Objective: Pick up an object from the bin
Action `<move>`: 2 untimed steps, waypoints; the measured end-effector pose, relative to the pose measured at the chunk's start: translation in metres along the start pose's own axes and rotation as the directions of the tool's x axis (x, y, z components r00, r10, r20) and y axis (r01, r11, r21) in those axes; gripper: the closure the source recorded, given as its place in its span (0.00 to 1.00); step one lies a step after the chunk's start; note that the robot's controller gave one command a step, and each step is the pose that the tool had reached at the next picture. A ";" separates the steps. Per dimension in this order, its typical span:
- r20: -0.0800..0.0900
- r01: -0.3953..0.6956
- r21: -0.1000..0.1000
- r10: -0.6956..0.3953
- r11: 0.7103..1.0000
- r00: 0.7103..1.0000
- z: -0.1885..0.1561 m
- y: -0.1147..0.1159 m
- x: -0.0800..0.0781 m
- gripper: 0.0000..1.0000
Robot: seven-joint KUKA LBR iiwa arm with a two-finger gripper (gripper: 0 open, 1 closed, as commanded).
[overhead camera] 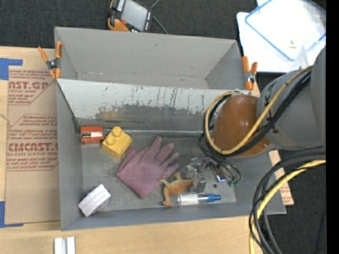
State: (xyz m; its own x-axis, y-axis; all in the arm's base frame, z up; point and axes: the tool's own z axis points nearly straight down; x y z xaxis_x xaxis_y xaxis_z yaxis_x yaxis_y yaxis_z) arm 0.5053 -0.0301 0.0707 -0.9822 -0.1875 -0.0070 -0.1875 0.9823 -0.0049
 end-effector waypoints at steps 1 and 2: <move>0.004 0.024 -0.003 -0.024 1.000 1.000 0.000 -0.005 -0.015 1.00; -0.003 0.006 -0.003 -0.007 1.000 1.000 -0.091 -0.004 0.001 1.00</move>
Offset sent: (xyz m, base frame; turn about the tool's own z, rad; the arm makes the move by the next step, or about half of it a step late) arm -0.0147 -0.0072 0.1871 0.0118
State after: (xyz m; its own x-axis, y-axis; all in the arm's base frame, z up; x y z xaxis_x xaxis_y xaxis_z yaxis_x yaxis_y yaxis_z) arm 0.5046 -0.0342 0.1614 -0.9810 -0.1939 -0.0039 -0.1939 0.9810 -0.0019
